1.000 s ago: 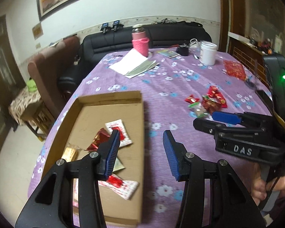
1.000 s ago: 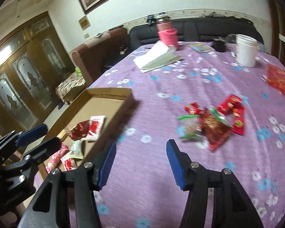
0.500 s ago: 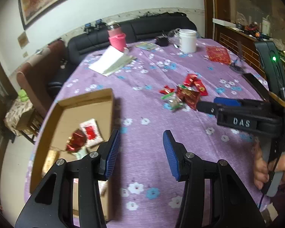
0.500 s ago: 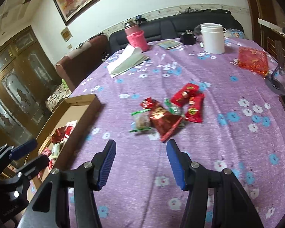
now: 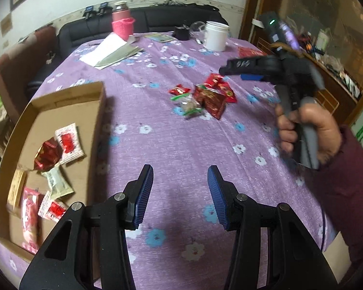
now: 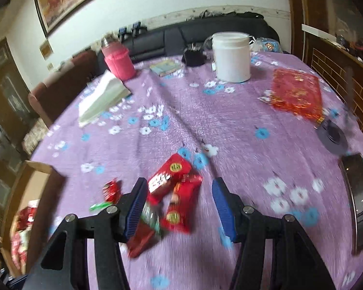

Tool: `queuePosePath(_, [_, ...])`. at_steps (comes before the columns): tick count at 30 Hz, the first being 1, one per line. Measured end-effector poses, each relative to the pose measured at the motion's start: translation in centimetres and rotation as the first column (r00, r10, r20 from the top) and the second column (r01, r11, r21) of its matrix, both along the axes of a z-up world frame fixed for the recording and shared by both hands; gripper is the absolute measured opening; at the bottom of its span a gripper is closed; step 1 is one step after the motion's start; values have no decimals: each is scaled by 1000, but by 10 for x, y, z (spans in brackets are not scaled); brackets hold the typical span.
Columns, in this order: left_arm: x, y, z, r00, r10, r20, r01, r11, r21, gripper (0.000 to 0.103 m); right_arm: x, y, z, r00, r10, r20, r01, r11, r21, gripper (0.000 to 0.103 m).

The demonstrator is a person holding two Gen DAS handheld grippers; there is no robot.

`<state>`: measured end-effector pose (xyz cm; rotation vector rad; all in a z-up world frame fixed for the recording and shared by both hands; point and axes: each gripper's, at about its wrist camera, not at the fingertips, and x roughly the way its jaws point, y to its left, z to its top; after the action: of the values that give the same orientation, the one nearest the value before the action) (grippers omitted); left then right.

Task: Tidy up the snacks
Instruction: 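Return to the pile, grasp brown Wow wrapper with right while left grasps clear bag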

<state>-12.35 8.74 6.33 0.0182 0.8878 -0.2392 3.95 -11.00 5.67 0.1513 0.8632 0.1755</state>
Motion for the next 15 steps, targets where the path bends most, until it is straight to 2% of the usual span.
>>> queuePosePath(1, [0,5,1,1000,11,-1,-11,1000,-12,47,7,6,-6,1000,8,-20,-8,1000,-13,58])
queuePosePath(2, [0,11,2,1000,24,-3,-24,999,-28,47,11,13,-12,999,23,-42,-24,1000,-16,52])
queuePosePath(4, [0,23,4,999,47,-4,-48,997,-53,47,10,25,-21,995,68,-71,-69,997,-21,47])
queuePosePath(6, [-1,31,4,998,64,-4,-64,996,-68,47,2,34,-25,984,151,-98,-150,989,15,43])
queuePosePath(9, [-2,39,2,997,72,-15,-73,992,-98,47,-20,34,-24,960,250,-123,-240,967,90,43])
queuePosePath(13, [-1,41,-1,997,70,-30,-73,988,-136,47,-44,5,-9,976,200,-81,-188,973,133,43])
queuePosePath(15, [1,40,-3,997,62,-41,-68,986,-151,47,-55,3,0,978,205,-45,-199,974,106,44])
